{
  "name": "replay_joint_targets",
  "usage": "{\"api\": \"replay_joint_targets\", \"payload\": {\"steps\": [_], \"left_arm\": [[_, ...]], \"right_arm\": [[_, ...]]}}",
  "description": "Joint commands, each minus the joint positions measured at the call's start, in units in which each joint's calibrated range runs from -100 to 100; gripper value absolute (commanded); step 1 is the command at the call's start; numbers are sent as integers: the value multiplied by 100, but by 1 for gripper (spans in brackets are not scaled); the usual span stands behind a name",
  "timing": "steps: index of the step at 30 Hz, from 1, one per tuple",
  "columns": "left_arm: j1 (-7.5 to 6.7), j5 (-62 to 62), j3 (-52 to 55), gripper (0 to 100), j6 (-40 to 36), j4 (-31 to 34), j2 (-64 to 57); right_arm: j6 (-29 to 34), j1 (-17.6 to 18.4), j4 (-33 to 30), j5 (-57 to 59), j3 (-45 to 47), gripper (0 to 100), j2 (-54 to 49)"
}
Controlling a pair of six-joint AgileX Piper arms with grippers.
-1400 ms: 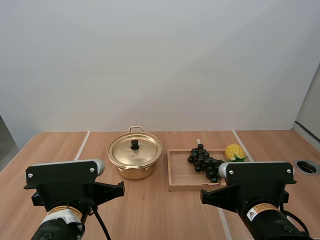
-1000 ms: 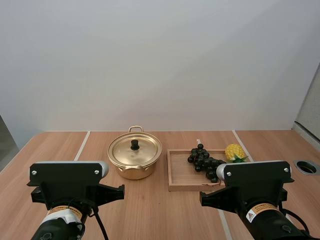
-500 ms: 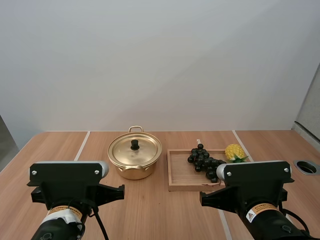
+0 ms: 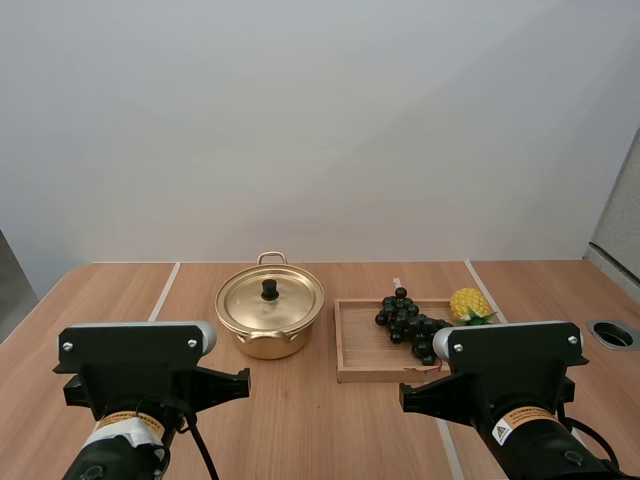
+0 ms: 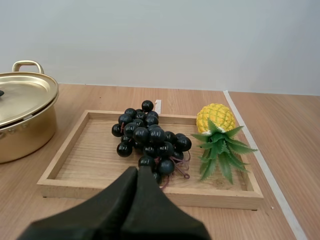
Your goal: Open the pot, put the grape inside, and close it
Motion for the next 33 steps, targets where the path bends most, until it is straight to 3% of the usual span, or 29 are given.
{"api": "replay_joint_targets", "payload": {"steps": [1,15,24,33], "left_arm": [[-17,-194,9,0,-71,-119,-28],[-17,-454,-313,0,-85,-143,-28],[-17,-454,-1686,0,-42,-143,-28],[-17,-86,-3015,0,498,-143,-28]], "right_arm": [[7,18,27,-71,13,0,-43],[7,18,142,-746,-24,0,-43],[7,18,151,-477,-1517,0,-43],[7,18,91,-79,-3005,0,-43]]}}
